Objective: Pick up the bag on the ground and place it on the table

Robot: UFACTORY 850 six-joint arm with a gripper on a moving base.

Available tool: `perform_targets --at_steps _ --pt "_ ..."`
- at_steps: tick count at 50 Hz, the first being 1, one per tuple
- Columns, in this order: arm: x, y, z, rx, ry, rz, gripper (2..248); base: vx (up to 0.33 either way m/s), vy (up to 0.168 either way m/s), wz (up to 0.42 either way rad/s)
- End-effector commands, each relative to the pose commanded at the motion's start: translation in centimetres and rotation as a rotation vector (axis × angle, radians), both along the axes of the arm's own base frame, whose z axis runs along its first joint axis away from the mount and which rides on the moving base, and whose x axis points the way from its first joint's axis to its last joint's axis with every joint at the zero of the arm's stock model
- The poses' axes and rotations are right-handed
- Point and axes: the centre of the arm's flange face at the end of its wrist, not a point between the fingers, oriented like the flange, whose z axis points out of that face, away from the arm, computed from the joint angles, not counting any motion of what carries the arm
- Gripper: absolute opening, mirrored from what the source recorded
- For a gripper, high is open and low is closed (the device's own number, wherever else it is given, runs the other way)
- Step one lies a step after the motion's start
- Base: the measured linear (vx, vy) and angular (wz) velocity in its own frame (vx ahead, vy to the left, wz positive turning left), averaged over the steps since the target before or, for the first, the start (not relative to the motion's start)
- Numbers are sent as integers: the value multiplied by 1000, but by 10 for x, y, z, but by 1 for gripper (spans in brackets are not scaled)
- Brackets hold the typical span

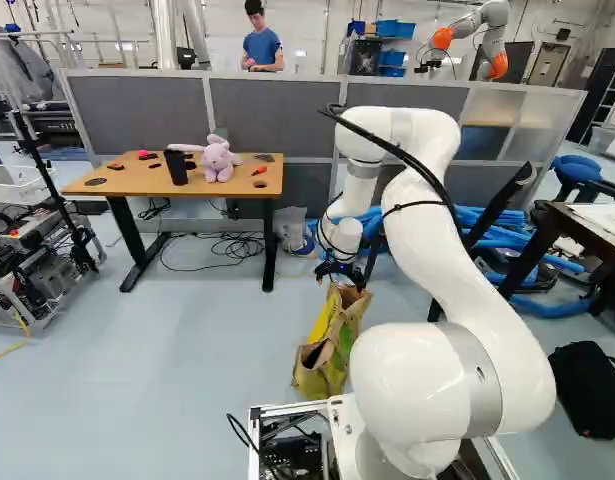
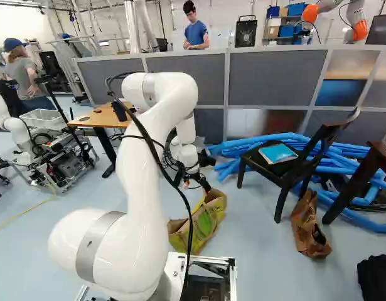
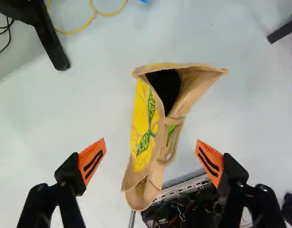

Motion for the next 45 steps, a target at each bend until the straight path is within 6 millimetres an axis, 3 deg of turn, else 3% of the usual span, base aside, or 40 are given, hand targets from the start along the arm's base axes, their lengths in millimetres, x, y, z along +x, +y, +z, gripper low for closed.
perform_targets --at_steps 45 --pt "4 -1 -68 5 51 -1 247 0 0 0"
